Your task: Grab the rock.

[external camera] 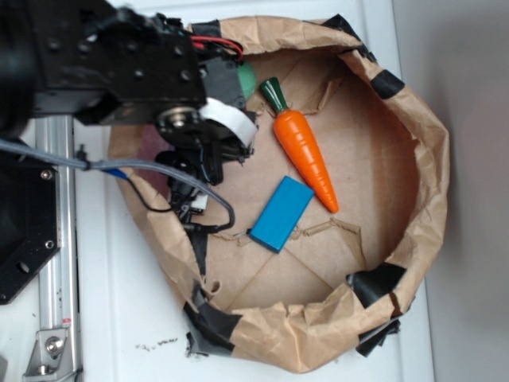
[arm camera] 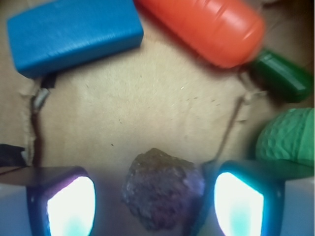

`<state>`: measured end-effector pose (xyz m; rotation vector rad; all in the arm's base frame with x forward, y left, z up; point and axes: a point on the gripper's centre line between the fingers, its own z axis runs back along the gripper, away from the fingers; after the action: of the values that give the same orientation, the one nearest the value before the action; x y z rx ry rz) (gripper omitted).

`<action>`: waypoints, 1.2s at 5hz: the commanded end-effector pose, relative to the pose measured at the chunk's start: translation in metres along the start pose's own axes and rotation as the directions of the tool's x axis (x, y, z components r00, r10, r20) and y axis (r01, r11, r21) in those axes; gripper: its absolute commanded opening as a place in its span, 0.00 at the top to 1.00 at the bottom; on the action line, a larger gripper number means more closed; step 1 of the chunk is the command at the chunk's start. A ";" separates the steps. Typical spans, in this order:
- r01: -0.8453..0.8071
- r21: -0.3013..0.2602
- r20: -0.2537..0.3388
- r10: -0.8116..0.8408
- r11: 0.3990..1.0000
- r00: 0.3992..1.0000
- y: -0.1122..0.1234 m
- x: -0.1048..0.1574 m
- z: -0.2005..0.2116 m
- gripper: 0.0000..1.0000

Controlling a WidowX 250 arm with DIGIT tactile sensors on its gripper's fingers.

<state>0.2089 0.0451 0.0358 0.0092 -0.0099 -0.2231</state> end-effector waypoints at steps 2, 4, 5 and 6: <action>-0.044 -0.010 -0.018 0.044 0.999 0.999 0.006 -0.006 -0.007 1.00; -0.046 -0.008 0.012 0.046 0.999 0.999 0.006 0.000 0.003 1.00; -0.103 -0.040 0.116 0.107 0.994 0.988 -0.007 0.031 0.052 1.00; -0.192 -0.166 0.236 0.228 0.967 0.945 -0.022 0.067 0.105 1.00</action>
<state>0.2692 0.0045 0.1219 -0.1624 -0.1705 0.0097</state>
